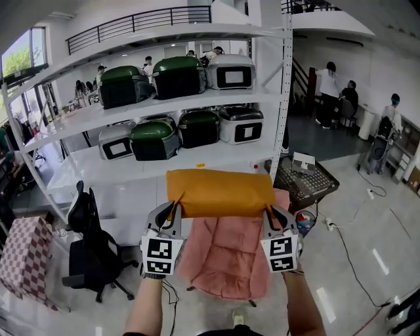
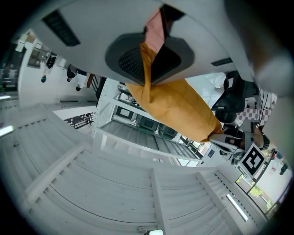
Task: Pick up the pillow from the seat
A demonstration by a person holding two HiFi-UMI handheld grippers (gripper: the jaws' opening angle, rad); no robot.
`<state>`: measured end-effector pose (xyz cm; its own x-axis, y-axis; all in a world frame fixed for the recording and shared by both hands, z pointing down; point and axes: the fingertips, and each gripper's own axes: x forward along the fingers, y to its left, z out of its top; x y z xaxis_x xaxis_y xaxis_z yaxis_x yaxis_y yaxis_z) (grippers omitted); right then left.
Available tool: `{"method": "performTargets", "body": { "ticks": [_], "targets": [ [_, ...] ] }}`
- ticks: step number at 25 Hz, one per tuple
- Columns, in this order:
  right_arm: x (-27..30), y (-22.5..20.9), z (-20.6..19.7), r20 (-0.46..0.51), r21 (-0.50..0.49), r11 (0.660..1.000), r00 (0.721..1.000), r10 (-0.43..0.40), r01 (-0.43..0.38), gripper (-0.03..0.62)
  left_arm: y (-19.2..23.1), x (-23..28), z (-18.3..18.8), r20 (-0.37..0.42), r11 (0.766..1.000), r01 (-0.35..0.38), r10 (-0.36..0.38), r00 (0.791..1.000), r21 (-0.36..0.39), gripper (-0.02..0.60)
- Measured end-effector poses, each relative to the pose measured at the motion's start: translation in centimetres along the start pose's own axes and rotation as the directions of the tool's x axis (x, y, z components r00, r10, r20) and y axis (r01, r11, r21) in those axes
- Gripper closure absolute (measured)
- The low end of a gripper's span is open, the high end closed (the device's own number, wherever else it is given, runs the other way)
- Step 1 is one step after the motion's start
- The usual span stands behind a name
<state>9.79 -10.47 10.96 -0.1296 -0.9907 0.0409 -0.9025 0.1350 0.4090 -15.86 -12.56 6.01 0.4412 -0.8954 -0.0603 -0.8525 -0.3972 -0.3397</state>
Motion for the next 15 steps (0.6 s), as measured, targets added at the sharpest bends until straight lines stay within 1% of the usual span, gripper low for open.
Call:
{"method": "performTargets", "body": {
  "ticks": [15],
  "targets": [
    [0.03, 0.66, 0.32, 0.022, 0.002, 1.0, 1.0, 0.005, -0.005, 0.56, 0.47, -0.47, -0.62, 0.0, 1.0, -0.01, 0.01, 1.0, -0.015, 0.569]
  ]
}}
